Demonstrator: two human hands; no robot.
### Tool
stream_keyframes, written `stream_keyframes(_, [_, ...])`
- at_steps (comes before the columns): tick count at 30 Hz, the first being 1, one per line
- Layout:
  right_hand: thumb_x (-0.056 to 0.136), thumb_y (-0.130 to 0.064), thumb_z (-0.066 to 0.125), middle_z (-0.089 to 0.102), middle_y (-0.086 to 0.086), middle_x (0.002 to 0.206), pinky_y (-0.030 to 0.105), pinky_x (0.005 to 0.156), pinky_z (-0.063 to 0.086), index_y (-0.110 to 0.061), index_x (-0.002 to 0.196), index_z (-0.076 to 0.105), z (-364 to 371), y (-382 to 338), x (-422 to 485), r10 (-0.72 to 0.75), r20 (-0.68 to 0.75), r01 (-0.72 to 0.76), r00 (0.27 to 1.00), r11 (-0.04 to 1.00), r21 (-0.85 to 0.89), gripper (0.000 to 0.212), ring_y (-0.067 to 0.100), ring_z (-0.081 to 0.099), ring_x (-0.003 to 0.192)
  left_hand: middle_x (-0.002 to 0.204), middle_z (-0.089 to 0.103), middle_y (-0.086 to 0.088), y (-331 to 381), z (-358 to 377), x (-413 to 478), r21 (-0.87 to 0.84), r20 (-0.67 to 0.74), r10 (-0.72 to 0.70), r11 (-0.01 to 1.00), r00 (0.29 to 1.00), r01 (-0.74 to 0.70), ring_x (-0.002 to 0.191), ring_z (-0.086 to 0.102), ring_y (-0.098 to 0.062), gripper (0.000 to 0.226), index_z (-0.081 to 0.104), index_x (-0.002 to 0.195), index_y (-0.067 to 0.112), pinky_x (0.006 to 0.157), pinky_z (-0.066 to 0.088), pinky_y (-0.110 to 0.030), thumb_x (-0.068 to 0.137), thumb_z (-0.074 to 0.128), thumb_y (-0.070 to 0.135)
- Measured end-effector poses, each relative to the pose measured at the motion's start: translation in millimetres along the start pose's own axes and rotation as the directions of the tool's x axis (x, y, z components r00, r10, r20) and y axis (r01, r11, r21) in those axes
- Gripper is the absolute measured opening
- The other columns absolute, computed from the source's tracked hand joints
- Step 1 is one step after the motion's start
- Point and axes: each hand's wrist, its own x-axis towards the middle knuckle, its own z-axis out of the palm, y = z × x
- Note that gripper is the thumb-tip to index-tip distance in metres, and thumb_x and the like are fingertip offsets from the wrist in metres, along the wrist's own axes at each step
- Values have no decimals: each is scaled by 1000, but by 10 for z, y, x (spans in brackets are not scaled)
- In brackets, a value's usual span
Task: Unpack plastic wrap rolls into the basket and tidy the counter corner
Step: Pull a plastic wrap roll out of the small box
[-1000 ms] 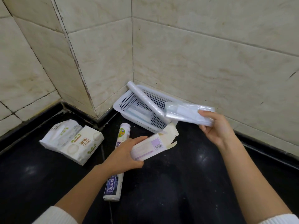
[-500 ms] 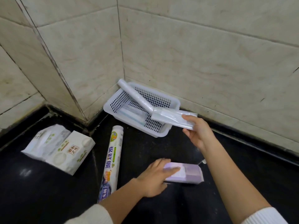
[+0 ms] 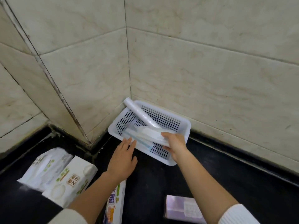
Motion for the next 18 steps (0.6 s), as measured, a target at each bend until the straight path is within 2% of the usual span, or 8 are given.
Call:
stream_keyframes(1, [81,-16,71,67,12,99,41,79,57,-5,109,61,75,35,63,0,6,0,1000,995,-96,32,26,65,88,162,10,-5,-16,14,-6,-2,-3,9,1000,1000,-9,149,4,-20,67,16,153,16,122,10,-34,96,47,31])
stream_keyframes(3, [79,-18,72,65,8,89,31,63,54,-1,111,59,142,72,178,-23,36,35,999,929,-368,38,21,63,76,162,10,-2,-39,23,-21,-17,-10,23,1000,1000,-23,149,3,-19,68,16,153,17,121,10,-33,94,48,28])
stream_keyframes(5, [78,-16,70,59,2,77,23,50,45,-5,105,57,138,63,258,-46,85,91,995,749,-656,31,13,58,64,162,10,-1,-43,25,-26,-44,-13,21,999,1000,-22,149,3,-18,69,16,153,19,120,10,-31,93,50,25])
stream_keyframes(7, [79,-14,67,55,-1,72,21,47,41,-10,97,53,113,35,344,-41,145,144,989,549,-823,23,10,54,59,162,7,1,-27,35,-31,-61,-12,4,998,1000,-4,149,0,-16,69,15,153,21,119,11,-29,93,50,26])
stream_keyframes(10, [83,-14,59,52,-2,71,22,48,39,-11,95,53,123,23,411,-44,216,220,975,276,-936,13,11,51,58,163,3,3,5,56,-35,-49,-14,-19,999,1000,18,149,-3,-15,71,12,153,23,118,13,-27,93,49,29])
stream_keyframes(14, [89,-19,55,64,3,97,30,66,51,-12,117,56,145,148,422,-129,301,287,945,-116,-951,29,21,63,83,163,2,4,14,60,-36,-42,-13,-19,999,1000,19,149,-5,-13,73,10,153,24,116,19,-26,91,50,28])
stream_keyframes(16, [91,-19,55,67,5,105,33,71,55,-12,121,56,143,195,414,-170,337,295,926,-229,-928,31,23,67,91,163,0,4,9,51,-36,-40,6,-15,999,1000,16,148,-6,-13,75,8,153,24,115,21,-26,91,50,28])
stream_keyframes(18, [91,-18,55,68,5,103,34,70,56,-12,121,56,132,182,380,-209,386,320,898,-291,-902,30,24,68,90,163,-6,3,2,35,-30,-30,64,-11,999,998,13,148,-11,-14,81,2,153,23,116,19,-28,91,53,29])
